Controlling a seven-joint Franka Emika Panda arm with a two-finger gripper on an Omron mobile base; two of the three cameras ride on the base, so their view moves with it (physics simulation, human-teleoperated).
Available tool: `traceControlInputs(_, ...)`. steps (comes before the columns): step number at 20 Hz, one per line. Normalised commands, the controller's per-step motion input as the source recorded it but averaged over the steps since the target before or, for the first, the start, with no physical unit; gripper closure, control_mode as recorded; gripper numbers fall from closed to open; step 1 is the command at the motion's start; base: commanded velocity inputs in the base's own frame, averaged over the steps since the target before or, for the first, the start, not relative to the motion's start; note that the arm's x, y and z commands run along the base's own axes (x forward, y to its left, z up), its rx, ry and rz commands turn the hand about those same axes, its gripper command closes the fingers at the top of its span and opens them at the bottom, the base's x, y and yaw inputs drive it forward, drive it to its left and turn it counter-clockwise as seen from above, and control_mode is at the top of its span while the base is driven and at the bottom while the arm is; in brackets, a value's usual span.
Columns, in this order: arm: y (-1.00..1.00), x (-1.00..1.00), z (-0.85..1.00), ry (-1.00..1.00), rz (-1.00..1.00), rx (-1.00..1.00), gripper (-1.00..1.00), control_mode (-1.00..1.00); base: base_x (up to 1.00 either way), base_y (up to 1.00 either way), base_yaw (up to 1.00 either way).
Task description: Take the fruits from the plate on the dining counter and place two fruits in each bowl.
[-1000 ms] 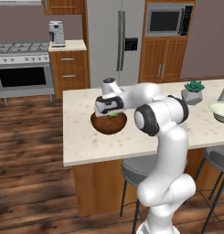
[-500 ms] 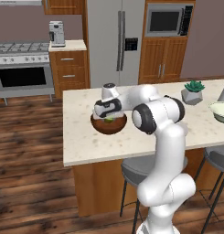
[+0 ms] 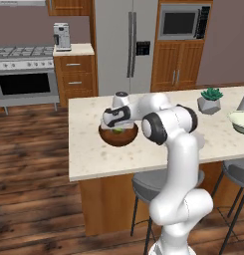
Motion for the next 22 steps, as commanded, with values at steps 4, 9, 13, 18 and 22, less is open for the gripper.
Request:
traceControlInputs(4, 0.11, 0.17, -0.10, 0.00, 0.00, 0.00, 1.00, -1.00, 0.00, 0.00, 0.00)
traceControlInputs(9, 0.08, 0.06, -0.04, 0.00, 0.00, 0.00, -1.00, -1.00, 0.00, 0.00, 0.00)
traceControlInputs(13, 0.00, -0.07, 0.01, 0.00, 0.00, 0.00, -1.00, -1.00, 0.00, 0.00, 0.00)
traceControlInputs(18, 0.00, -0.20, 0.09, 0.00, 0.00, 0.00, -1.00, -1.00, 0.00, 0.00, 0.00)
traceControlInputs(22, 0.00, -0.17, 0.14, 0.00, 0.00, 0.00, -1.00, -1.00, 0.00, 0.00, 0.00)
